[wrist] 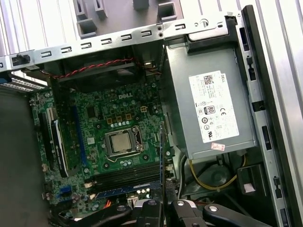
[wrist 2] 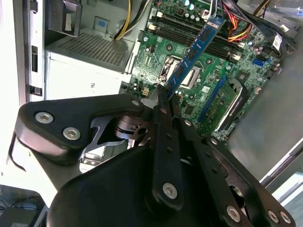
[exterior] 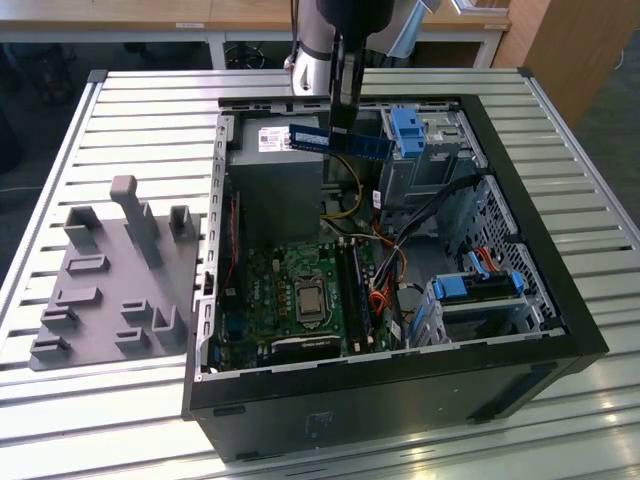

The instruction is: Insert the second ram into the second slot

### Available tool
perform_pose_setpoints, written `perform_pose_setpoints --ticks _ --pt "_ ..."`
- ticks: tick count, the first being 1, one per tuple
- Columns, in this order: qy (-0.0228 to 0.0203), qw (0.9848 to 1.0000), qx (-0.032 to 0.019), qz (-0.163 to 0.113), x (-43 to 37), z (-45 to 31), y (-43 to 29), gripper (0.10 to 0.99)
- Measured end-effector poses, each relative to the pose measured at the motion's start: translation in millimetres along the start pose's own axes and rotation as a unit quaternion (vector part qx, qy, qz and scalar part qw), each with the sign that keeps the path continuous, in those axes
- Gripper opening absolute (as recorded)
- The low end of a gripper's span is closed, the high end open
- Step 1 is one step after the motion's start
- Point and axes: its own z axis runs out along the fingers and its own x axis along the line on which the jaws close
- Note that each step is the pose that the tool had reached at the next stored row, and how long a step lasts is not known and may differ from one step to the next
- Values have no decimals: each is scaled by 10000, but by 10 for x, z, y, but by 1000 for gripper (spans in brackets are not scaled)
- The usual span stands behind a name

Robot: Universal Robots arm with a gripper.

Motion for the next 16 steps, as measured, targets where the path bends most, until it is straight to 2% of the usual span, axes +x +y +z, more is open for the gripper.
perform_pose_setpoints --ticks 4,9,12,16 --pt "-1 9999 2 142 1 0 -1 137" --pt "-6 9990 6 436 1 1 -1 137" --pt "-11 9980 8 627 1 2 -1 137" --pt "-16 9958 11 917 1 2 -1 137"
